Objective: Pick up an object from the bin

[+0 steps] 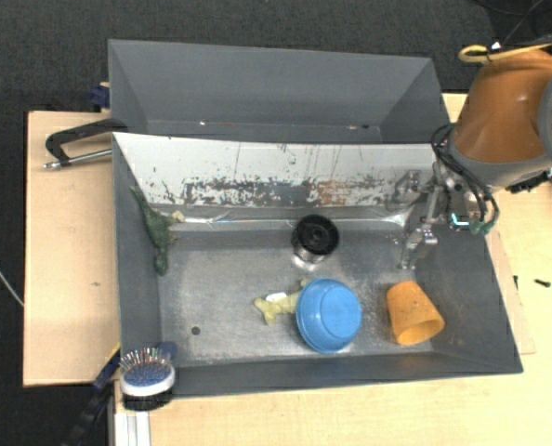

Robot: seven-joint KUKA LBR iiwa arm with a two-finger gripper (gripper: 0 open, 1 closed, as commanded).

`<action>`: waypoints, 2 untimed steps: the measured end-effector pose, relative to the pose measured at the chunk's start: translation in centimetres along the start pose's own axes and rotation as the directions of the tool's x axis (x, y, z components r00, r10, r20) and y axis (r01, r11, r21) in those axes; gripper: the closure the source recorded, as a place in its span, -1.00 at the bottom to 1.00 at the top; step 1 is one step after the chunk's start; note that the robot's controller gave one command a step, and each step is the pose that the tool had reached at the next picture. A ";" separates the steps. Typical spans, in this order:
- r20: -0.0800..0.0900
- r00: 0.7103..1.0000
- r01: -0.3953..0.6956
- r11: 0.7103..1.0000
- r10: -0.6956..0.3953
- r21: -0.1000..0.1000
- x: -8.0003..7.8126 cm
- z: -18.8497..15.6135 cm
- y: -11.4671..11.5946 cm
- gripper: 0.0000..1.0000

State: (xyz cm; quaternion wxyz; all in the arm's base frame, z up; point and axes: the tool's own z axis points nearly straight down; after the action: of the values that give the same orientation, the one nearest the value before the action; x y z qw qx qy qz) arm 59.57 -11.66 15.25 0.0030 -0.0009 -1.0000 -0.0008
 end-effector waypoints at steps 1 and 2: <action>0.003 0.989 0.150 0.989 -0.150 -0.001 4.3 2.3 6.3 -1.00; 0.005 0.942 0.334 0.942 -0.334 0.002 7.6 6.1 9.2 -1.00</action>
Offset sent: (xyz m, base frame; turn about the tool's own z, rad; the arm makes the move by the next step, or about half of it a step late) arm -0.0420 0.0595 -0.0224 -0.1470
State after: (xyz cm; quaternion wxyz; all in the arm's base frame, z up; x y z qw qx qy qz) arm 51.97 -2.40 9.20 0.0002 0.1688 -0.9856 -0.0006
